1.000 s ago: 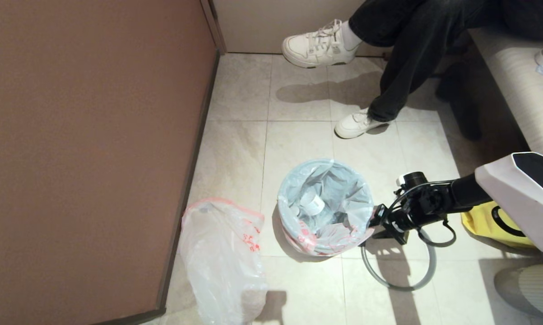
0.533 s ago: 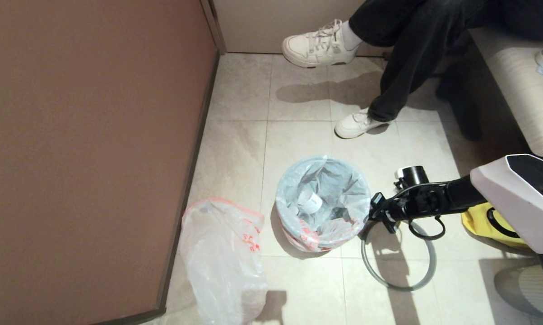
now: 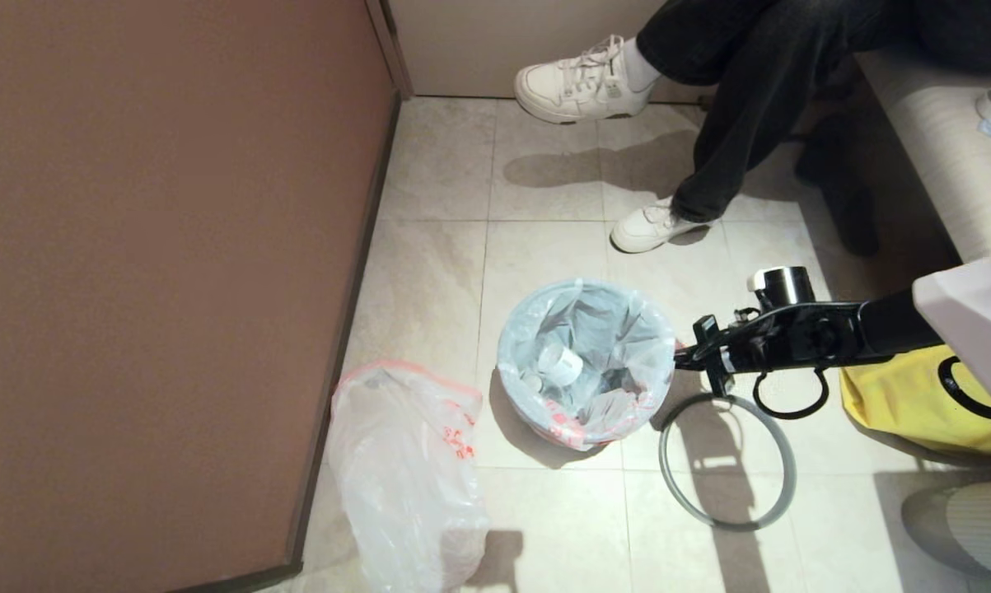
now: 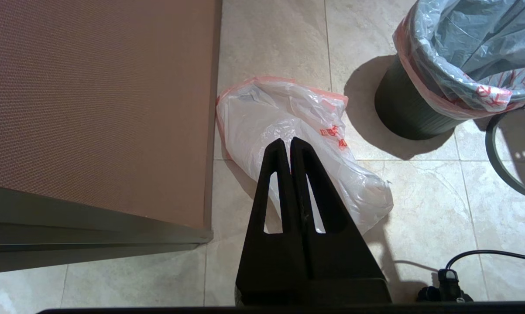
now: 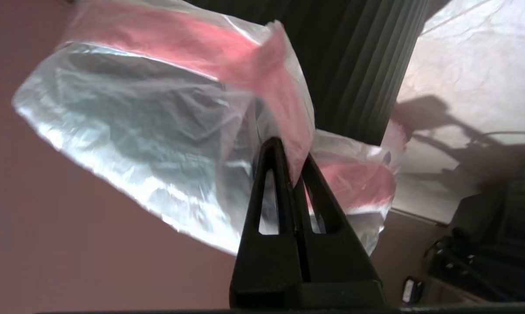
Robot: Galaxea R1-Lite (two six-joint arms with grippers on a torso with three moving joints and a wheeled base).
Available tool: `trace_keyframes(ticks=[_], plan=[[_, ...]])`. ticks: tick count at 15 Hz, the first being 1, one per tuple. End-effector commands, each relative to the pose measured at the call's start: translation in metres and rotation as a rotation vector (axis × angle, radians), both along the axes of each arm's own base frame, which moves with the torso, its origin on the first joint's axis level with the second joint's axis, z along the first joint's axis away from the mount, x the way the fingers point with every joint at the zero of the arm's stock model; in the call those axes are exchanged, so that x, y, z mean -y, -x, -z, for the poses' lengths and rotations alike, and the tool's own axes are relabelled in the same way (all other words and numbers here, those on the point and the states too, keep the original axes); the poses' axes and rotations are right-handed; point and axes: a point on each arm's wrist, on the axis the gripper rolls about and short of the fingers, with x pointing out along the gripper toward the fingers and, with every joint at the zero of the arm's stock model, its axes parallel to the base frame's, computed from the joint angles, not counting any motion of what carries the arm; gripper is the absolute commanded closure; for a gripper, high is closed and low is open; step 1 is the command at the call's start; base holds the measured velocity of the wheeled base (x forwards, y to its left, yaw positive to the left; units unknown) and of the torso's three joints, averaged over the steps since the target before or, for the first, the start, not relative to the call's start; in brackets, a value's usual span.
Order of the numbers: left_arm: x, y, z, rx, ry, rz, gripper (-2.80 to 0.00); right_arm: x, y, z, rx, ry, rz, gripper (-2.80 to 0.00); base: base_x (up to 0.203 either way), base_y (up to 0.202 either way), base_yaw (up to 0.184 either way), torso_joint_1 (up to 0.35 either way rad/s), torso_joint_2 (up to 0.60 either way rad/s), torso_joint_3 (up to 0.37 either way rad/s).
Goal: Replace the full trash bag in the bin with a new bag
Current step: Place the trash bag on the floor
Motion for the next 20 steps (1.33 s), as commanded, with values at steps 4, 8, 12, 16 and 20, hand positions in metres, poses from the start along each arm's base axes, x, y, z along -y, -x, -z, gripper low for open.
trace_keyframes(ticks=[4, 8, 12, 16, 20], plan=[[0.000, 0.000, 0.000, -0.001, 0.000, 0.001, 0.00, 0.009, 0.015, -0.026, -0.006, -0.048, 0.030, 0.00, 0.000, 0.000, 0.000, 0.000, 0.00, 0.000], [0.000, 0.000, 0.000, -0.001, 0.000, 0.001, 0.00, 0.015, 0.015, -0.032, 0.011, -0.073, 0.044, 0.00, 0.000, 0.000, 0.000, 0.000, 0.00, 0.000], [0.000, 0.000, 0.000, -0.001, 0.000, 0.001, 0.00, 0.038, 0.008, -0.021, 0.039, -0.059, 0.084, 0.00, 0.000, 0.000, 0.000, 0.000, 0.00, 0.000], [0.000, 0.000, 0.000, -0.001, 0.000, 0.001, 0.00, 0.045, -0.017, 0.018, -0.002, -0.087, 0.057, 0.00, 0.000, 0.000, 0.000, 0.000, 0.00, 0.000], [0.000, 0.000, 0.000, -0.001, 0.000, 0.001, 0.00, 0.050, -0.024, 0.022, 0.079, -0.003, 0.039, -2.80, 0.000, 0.000, 0.000, 0.000, 0.00, 0.000]])
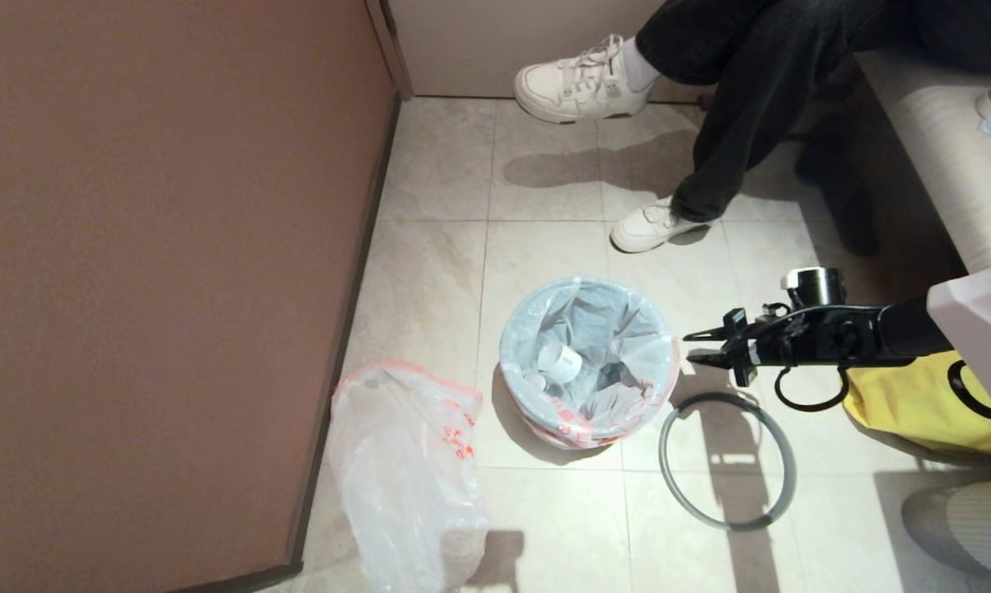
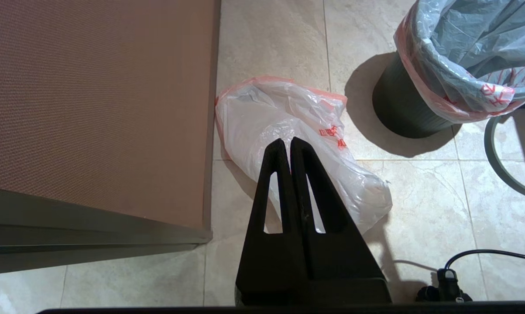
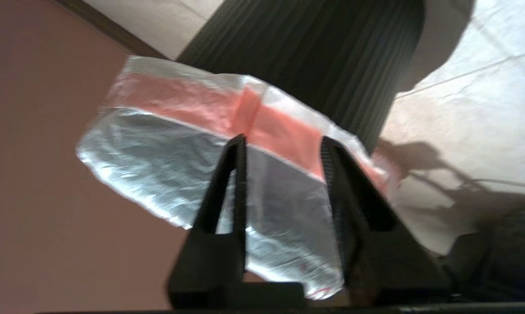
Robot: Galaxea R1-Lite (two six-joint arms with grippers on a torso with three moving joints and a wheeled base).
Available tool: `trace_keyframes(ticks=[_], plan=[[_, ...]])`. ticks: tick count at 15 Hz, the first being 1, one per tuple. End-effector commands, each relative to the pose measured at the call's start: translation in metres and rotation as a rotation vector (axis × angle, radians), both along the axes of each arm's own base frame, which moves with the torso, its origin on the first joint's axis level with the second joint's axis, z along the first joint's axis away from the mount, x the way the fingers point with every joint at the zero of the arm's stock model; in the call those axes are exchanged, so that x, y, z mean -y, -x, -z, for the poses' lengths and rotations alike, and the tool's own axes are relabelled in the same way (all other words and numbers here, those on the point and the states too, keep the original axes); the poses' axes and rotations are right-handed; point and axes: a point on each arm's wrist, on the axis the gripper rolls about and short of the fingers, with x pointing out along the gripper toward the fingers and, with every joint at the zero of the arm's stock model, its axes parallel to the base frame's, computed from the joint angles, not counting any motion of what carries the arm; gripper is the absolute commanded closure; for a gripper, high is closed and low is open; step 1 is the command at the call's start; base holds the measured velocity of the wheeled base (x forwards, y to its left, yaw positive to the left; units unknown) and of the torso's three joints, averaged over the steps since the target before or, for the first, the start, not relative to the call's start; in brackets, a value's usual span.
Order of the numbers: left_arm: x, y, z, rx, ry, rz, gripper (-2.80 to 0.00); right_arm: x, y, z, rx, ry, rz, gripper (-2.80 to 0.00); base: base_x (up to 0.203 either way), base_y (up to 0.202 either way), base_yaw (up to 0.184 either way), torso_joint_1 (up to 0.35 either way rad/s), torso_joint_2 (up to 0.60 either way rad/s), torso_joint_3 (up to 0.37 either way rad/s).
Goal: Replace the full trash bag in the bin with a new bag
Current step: Place the trash bag on the floor
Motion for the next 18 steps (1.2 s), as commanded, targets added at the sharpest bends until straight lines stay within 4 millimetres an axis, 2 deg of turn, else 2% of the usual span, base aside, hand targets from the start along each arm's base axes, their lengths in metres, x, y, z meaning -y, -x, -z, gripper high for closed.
trace_keyframes(ticks=[1, 4, 8, 13, 18], plan=[[0.000, 0.000, 0.000, -0.001, 0.000, 0.000, 0.00, 0.002, 0.001, 0.001, 0.022, 0.046, -0.007, -2.80, 0.000, 0.000, 0.000, 0.000, 0.00, 0.000], [0.000, 0.000, 0.000, -0.001, 0.000, 0.000, 0.00, 0.007, 0.010, -0.008, 0.068, 0.142, -0.011, -2.80, 0.000, 0.000, 0.000, 0.000, 0.00, 0.000], [0.000, 0.000, 0.000, -0.001, 0.000, -0.002, 0.00, -0.005, 0.012, 0.001, 0.093, 0.247, -0.031, -2.80, 0.000, 0.000, 0.000, 0.000, 0.00, 0.000], [0.000, 0.000, 0.000, -0.001, 0.000, -0.001, 0.00, -0.029, 0.011, 0.016, 0.115, 0.328, -0.100, -2.80, 0.000, 0.000, 0.000, 0.000, 0.00, 0.000], [0.000, 0.000, 0.000, -0.001, 0.000, -0.001, 0.00, -0.038, 0.009, 0.023, 0.148, 0.392, -0.136, -2.80, 0.000, 0.000, 0.000, 0.000, 0.00, 0.000]])
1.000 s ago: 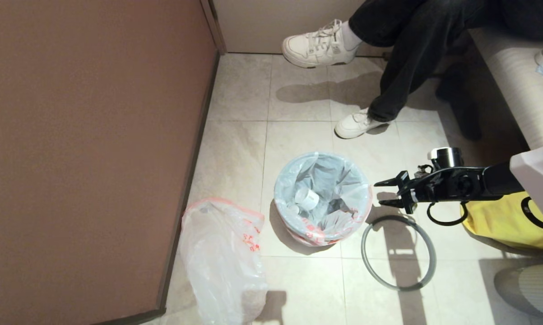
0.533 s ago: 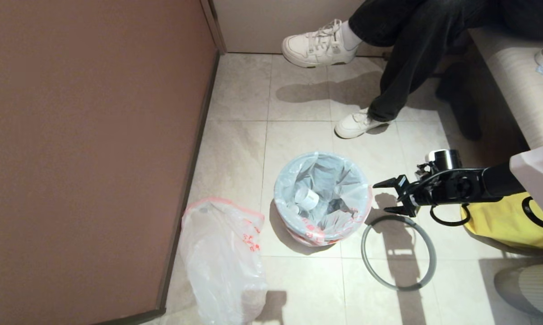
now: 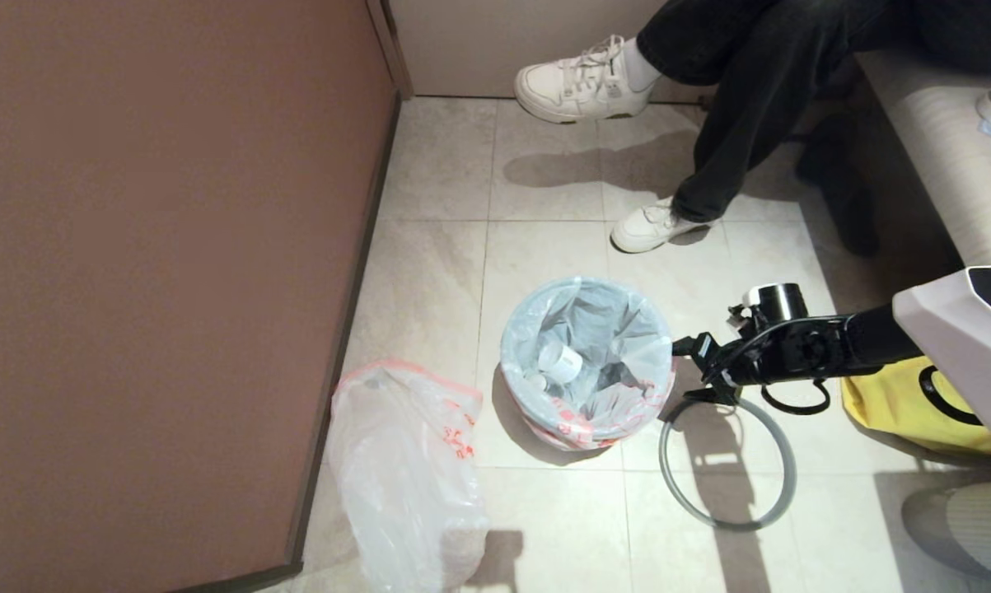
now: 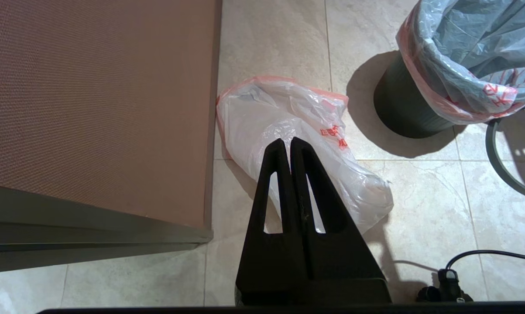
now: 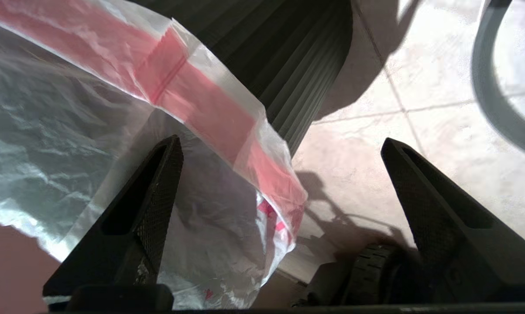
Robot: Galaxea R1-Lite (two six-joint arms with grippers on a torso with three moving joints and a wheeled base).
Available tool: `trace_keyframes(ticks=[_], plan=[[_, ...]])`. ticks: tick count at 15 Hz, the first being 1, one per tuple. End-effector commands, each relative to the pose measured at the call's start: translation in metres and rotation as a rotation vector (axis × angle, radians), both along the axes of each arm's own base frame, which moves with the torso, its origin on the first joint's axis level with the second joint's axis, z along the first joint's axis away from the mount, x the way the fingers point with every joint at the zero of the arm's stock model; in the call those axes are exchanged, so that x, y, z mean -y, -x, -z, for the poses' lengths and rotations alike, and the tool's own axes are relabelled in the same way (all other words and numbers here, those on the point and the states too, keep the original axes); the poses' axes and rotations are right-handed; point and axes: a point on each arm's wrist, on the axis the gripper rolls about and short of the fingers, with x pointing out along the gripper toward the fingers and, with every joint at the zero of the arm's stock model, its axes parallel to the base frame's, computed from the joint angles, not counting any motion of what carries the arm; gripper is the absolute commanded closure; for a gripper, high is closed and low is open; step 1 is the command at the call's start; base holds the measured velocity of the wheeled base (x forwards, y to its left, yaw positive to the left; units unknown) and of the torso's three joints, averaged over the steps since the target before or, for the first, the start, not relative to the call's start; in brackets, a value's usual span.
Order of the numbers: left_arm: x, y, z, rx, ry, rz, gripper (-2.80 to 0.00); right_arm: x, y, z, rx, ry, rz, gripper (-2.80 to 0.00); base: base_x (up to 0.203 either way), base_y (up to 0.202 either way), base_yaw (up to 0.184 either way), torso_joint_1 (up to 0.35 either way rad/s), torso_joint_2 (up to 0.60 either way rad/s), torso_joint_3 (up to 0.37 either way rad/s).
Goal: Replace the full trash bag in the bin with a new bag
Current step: Place the trash bag on the floor
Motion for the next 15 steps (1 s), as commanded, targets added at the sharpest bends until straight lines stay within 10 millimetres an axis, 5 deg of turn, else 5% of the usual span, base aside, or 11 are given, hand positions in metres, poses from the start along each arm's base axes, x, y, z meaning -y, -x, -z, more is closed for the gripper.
trace_keyframes(ticks=[1, 5, 11, 15], plan=[[0.000, 0.000, 0.000, -0.001, 0.000, -0.001, 0.00, -0.001, -0.003, 0.011, -0.002, 0.028, -0.009, -2.80, 0.000, 0.000, 0.000, 0.000, 0.00, 0.000], [0.000, 0.000, 0.000, -0.001, 0.000, -0.001, 0.00, -0.009, -0.007, 0.028, 0.016, 0.144, -0.043, -2.80, 0.000, 0.000, 0.000, 0.000, 0.00, 0.000], [0.000, 0.000, 0.000, -0.001, 0.000, 0.000, 0.00, -0.041, -0.008, 0.065, 0.015, 0.584, 0.007, -2.80, 0.000, 0.000, 0.000, 0.000, 0.00, 0.000], [0.000, 0.000, 0.000, -0.001, 0.000, 0.000, 0.00, -0.045, -0.010, 0.069, 0.029, 0.754, 0.091, -2.80, 0.000, 0.000, 0.000, 0.000, 0.00, 0.000]])
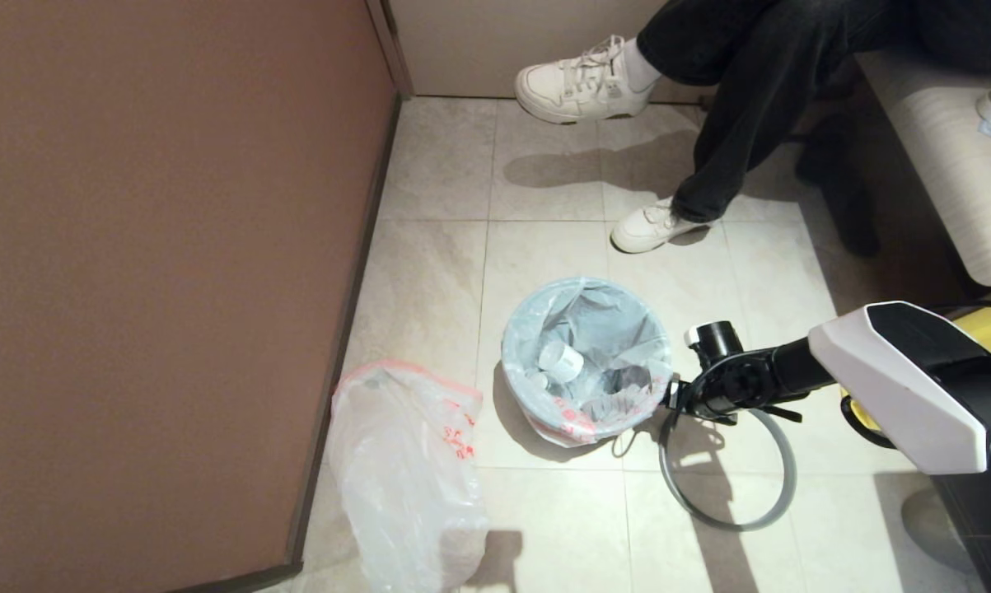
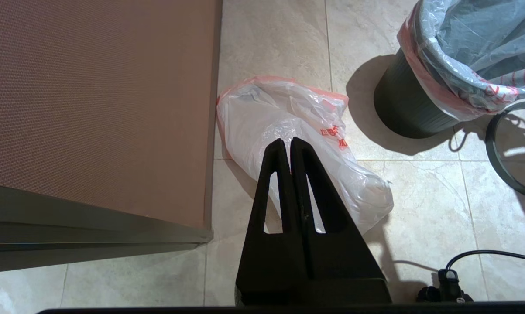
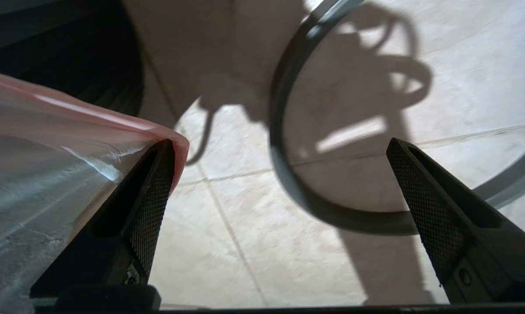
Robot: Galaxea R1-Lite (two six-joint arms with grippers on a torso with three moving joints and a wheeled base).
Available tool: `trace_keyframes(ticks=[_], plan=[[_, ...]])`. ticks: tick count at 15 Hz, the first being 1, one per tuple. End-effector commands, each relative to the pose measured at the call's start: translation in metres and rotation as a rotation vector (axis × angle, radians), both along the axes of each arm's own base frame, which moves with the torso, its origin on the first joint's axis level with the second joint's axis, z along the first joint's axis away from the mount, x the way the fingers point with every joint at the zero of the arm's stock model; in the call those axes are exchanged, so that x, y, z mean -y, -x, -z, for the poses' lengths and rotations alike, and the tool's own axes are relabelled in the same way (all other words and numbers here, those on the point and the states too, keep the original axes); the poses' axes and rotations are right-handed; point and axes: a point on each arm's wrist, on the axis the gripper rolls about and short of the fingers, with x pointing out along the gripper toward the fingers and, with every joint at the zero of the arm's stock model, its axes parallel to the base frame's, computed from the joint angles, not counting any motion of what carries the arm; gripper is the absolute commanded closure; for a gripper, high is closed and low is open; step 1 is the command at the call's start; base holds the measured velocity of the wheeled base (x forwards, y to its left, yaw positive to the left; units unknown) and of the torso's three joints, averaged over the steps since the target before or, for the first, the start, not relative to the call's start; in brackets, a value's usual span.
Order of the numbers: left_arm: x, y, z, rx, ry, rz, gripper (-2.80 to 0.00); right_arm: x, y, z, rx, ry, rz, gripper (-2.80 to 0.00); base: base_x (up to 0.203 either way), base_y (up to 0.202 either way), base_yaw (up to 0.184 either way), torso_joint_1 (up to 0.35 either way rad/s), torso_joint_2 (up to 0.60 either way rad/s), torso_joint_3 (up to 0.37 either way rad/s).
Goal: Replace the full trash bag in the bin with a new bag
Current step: Place the trash bag on the floor
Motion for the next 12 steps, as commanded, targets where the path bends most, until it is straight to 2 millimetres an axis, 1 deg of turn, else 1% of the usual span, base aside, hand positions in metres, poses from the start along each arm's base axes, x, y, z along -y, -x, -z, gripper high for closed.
trace_keyframes(ticks=[1, 4, 5, 8, 12], plan=[[0.000, 0.000, 0.000, -0.001, 0.000, 0.000, 0.00, -0.003, -0.001, 0.005, 0.016, 0.074, 0.042, -2.80, 0.000, 0.000, 0.000, 0.000, 0.00, 0.000], [0.000, 0.000, 0.000, -0.001, 0.000, 0.000, 0.00, -0.009, -0.006, 0.005, 0.116, 0.201, 0.118, -2.80, 0.000, 0.000, 0.000, 0.000, 0.00, 0.000], [0.000, 0.000, 0.000, -0.001, 0.000, 0.000, 0.00, -0.011, -0.008, 0.003, 0.159, 0.220, 0.142, -2.80, 0.000, 0.000, 0.000, 0.000, 0.00, 0.000], [0.000, 0.000, 0.000, -0.001, 0.000, 0.000, 0.00, -0.010, -0.015, -0.009, 0.280, 0.273, 0.226, -2.80, 0.000, 0.000, 0.000, 0.000, 0.00, 0.000], [0.000, 0.000, 0.000, -0.001, 0.000, -0.001, 0.00, -0.009, -0.015, -0.028, 0.388, 0.275, 0.285, -2.80, 0.000, 0.000, 0.000, 0.000, 0.00, 0.000]])
